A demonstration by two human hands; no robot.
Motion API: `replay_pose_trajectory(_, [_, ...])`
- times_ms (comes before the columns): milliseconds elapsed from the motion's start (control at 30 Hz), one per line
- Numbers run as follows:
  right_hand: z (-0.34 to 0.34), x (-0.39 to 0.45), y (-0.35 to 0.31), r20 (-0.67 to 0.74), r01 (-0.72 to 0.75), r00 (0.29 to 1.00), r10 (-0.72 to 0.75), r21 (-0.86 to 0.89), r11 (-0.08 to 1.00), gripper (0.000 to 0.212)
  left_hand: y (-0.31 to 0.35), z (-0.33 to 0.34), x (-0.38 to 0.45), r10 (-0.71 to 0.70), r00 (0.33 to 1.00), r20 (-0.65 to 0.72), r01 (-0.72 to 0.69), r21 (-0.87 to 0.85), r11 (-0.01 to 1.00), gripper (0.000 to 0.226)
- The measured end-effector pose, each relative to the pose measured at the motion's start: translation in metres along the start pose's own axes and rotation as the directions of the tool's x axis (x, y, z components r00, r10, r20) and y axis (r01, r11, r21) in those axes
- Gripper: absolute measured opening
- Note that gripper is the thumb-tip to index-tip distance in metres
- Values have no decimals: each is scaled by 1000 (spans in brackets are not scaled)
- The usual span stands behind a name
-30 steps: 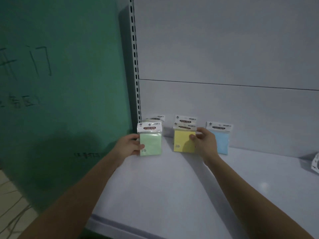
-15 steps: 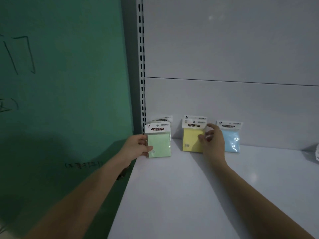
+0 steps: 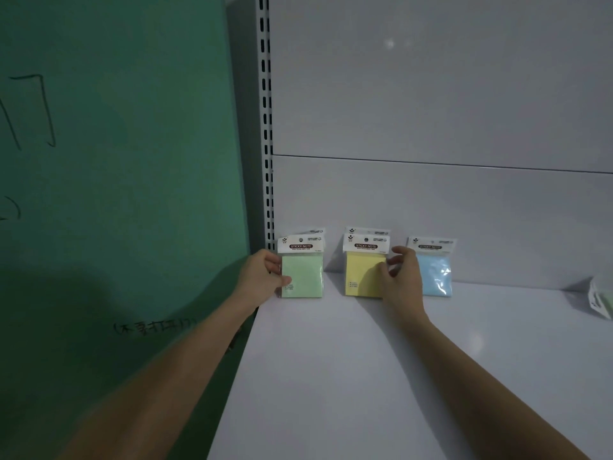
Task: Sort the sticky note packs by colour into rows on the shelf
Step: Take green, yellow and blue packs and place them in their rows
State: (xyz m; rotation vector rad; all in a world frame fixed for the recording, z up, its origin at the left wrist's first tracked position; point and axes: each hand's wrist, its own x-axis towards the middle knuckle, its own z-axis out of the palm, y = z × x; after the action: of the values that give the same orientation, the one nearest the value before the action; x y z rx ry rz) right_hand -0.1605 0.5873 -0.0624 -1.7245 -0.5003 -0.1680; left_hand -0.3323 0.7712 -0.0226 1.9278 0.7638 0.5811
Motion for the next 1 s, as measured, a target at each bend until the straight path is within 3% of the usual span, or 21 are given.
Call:
replay_pose_trajectory(433, [0, -1, -5, -34, -8, 999, 6, -62, 998, 27, -4, -4, 0, -12, 1000, 12, 12, 20, 1000, 50])
replay_pose_trajectory(567, [-4, -5, -12, -89, 55, 994, -69, -153, 987, 27, 1, -9, -1, 56, 997, -48, -53, 68, 996, 54])
replay_pose_trajectory(667, [-10, -8, -22, -128, 84, 986, -109, -191, 978, 27, 12, -8, -5, 194, 979, -65, -185, 131, 974, 41])
replay_pose_trajectory(800, [-27, -11, -37, 3, 89, 996, -92, -286, 954, 28, 31, 12, -15, 330, 940, 87, -340, 323, 883, 34])
replay_pose_trajectory(1000, [-80, -29, -58, 186, 118, 983, -8, -586, 802, 41, 66, 57, -39, 288, 903, 320, -416, 473, 777, 48])
